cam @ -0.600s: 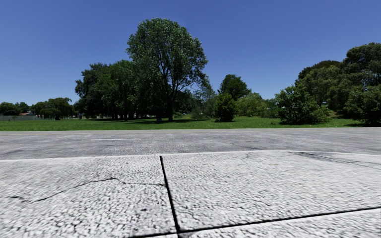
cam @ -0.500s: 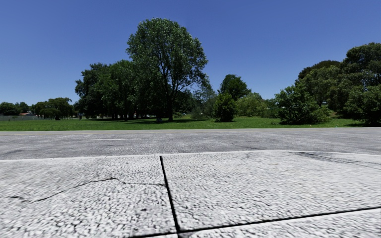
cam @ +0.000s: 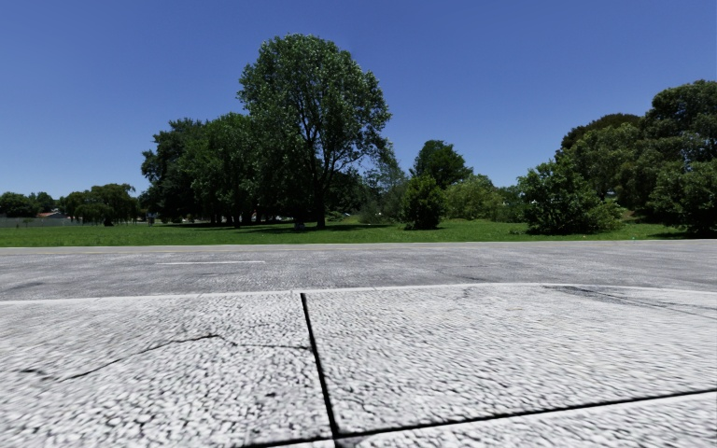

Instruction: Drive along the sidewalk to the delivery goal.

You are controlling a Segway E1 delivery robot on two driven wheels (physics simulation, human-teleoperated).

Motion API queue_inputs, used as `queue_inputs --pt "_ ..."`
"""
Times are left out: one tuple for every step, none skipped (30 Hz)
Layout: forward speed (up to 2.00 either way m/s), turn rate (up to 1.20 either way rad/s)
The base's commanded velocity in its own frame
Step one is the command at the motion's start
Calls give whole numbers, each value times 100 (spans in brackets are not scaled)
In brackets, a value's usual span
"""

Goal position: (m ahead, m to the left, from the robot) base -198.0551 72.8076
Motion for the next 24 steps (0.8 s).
queue_inputs --pt "0 0" --pt "0 0" --pt "0 0" --pt "0 0" --pt "0 0" --pt "0 0" --pt "0 0" --pt "0 0" --pt "0 0" --pt "0 0" --pt "0 0" --pt "0 0" --pt "79 0" --pt "118 14" --pt "118 14" --pt "151 25" --pt "165 35" --pt "169 43" --pt "169 50" --pt "169 50" --pt "170 55" --pt "169 56" --pt "164 56" --pt "163 56"
